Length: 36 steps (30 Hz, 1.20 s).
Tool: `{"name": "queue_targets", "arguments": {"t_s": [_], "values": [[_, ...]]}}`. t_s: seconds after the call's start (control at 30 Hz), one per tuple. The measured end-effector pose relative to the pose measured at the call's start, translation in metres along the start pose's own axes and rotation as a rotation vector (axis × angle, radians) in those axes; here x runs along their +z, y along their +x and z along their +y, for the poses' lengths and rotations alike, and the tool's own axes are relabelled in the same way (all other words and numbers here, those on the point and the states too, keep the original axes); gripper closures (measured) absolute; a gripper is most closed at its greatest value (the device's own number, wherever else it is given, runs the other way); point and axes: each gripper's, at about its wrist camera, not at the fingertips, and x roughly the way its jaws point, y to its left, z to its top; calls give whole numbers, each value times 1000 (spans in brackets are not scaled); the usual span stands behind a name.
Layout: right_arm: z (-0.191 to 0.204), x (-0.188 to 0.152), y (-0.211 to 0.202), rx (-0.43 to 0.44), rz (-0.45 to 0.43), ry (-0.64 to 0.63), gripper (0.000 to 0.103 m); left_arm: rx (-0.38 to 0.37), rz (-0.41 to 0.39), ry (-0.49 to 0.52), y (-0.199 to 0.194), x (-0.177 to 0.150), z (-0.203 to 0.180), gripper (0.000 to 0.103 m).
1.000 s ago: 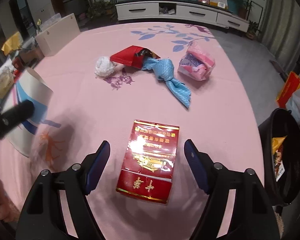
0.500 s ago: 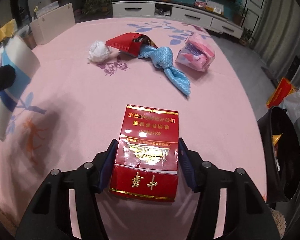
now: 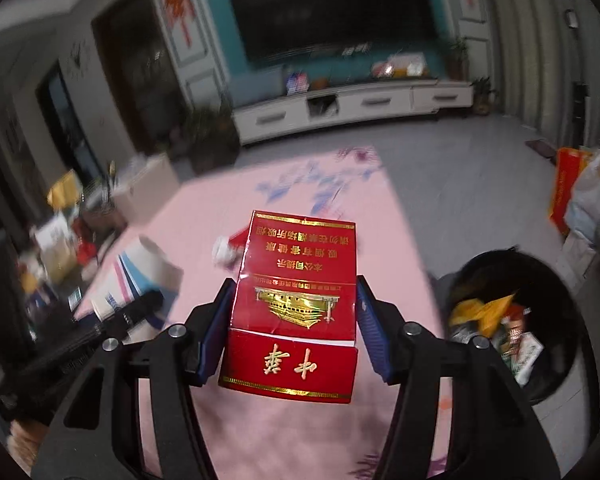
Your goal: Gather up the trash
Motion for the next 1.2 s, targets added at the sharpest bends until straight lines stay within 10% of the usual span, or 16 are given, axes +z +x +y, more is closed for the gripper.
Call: {"name": "queue_targets", "arguments": {"t_s": [0.4,0.77,1.2], "values": [[-122,-2,-80,-179,-199,241,44,-225,16,159,12,-15,-132,15],[-212,-27,-64,-193,-128,463,44,-351,231,240,96,-52,-224,15],[-260,-49,-19,-277,43,610,44,-312,410,268,187,-85,-256,15]]}}
